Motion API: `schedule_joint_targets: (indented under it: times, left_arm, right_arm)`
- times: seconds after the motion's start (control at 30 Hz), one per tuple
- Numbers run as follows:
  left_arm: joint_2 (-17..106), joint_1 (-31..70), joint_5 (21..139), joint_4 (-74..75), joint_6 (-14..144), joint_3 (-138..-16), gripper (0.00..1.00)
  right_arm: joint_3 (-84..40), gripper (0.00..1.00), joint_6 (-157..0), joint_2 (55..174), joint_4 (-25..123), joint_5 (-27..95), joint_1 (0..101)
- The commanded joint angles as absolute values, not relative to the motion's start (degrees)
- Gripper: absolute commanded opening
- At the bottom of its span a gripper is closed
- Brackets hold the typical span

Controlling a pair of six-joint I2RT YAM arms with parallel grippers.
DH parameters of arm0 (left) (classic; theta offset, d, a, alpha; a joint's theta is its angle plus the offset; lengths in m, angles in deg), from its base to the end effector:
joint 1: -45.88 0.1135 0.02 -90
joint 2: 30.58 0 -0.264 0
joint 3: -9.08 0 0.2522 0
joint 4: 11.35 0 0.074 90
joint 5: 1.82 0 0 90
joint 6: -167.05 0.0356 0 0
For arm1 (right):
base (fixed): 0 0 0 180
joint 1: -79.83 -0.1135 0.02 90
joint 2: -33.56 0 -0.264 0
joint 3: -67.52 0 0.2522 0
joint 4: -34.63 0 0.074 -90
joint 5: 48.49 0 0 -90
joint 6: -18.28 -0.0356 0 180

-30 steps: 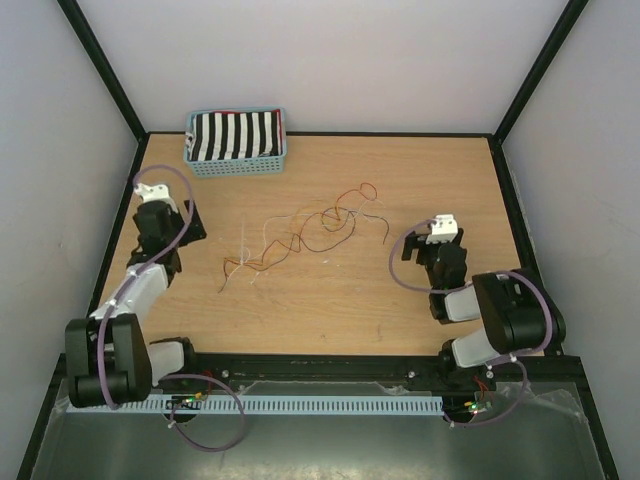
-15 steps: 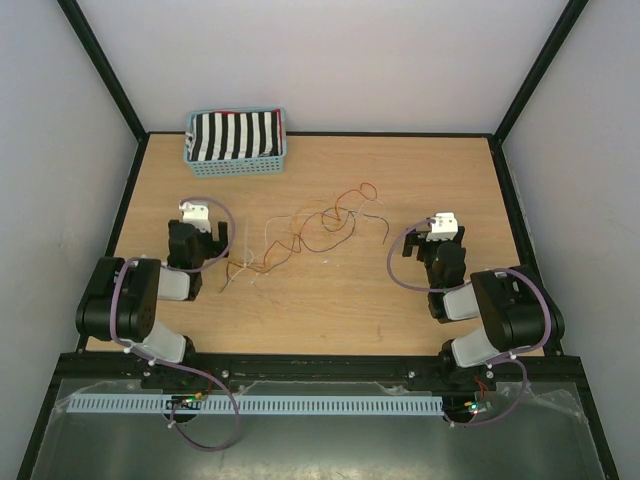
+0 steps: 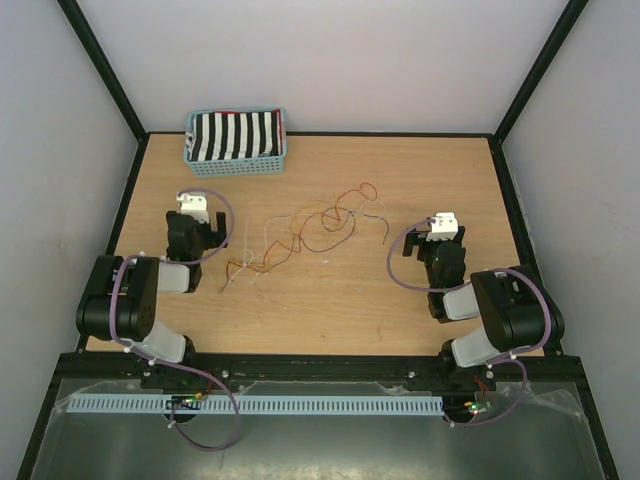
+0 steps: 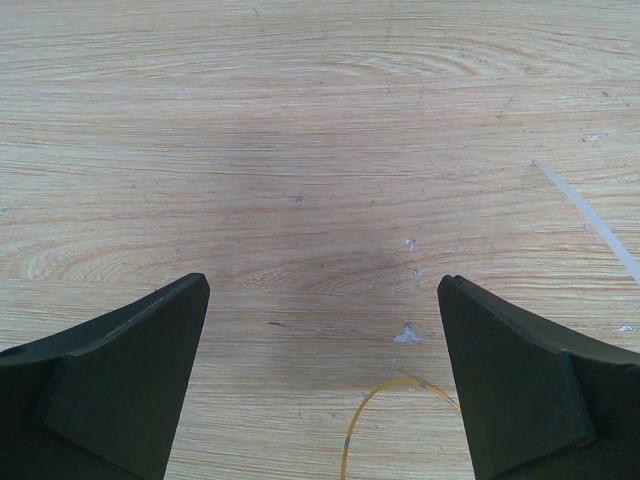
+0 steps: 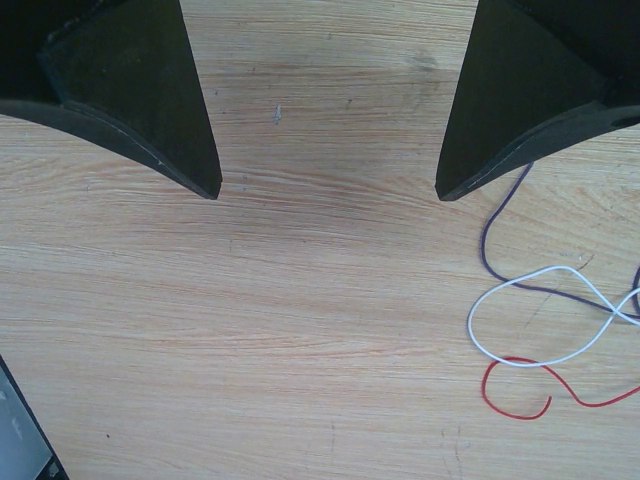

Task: Zip-tie the wires
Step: Reset both arms

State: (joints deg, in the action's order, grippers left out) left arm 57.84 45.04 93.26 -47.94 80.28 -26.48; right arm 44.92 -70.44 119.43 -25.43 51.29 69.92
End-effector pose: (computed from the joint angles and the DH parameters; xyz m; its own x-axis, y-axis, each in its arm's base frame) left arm 0.2701 -0.0008 0.1457 -0.2837 0.0603 -0.9570 -0.0545 0.9954 0.0789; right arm 0.2210 0.0325 0.1455 -0.0551 -0.0320 -0.9980 -0.0038 0.9995 -0.0318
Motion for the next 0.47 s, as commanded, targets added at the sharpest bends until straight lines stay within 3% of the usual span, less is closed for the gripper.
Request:
schedule_joint_targets:
  times: [0.0, 0.43]
  left_arm:
    - [57.6, 45.2, 93.8, -48.4, 80.4, -27.0, 0.99]
    - [57.7, 44.8, 94.1, -48.4, 80.7, -27.1, 0.99]
  right_arm:
    - [44.2, 0.99, -70.6, 119.3, -27.3, 51.8, 69.5]
    - [44.2, 0.99, -70.6, 119.3, -27.3, 51.8, 69.5]
